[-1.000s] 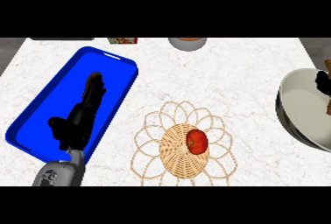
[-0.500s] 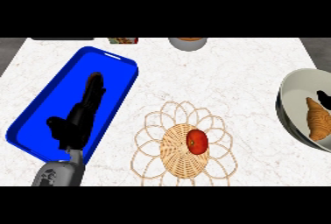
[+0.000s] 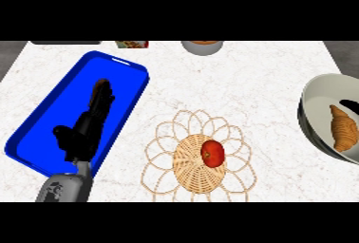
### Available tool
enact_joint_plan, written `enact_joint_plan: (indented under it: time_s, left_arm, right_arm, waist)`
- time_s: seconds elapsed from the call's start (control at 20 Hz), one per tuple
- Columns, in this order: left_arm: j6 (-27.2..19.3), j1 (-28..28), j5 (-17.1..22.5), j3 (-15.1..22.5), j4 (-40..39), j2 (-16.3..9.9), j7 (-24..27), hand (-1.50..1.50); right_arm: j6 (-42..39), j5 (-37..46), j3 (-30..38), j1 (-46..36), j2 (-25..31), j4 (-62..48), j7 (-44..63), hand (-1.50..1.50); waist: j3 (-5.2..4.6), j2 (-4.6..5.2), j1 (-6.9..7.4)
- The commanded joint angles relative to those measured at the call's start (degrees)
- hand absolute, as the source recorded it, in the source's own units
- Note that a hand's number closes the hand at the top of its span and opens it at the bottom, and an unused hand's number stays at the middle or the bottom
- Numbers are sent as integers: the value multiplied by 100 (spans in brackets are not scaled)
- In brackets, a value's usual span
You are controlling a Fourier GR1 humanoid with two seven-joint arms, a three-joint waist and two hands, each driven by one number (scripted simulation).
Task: Pick the croissant from the placemat and place it in the bowl
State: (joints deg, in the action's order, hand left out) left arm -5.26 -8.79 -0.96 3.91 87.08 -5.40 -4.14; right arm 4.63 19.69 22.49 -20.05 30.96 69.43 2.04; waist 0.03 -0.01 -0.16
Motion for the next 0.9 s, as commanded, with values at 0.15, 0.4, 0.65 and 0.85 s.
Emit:
enact_joint_plan:
  time_s: [0.15, 0.4, 0.65, 0.85]
  left_arm:
    - [-119, 131, -160, 104, -267, 248, 379, 0]
    - [-125, 258, -209, 112, 241, 150, -28, 0]
    - [8, 1, -69, -91, 88, 64, -164, 0]
    - [33, 304, -153, 23, 512, 64, -150, 0]
  right_arm:
    - [56, -712, 647, -20, 26, 451, 160, -150]
    - [-507, -1620, 1304, 636, 124, 961, 300, -150]
    - [-1035, -2470, 1761, 1156, 8, 1504, 553, -150]
    - [-1732, -2991, 2136, 1665, 179, 1469, 180, -150]
  waist:
    - [-6, -2, -21]
    - [-3, -13, -28]
    - [-4, -14, -46]
    - [-2, -13, -11]
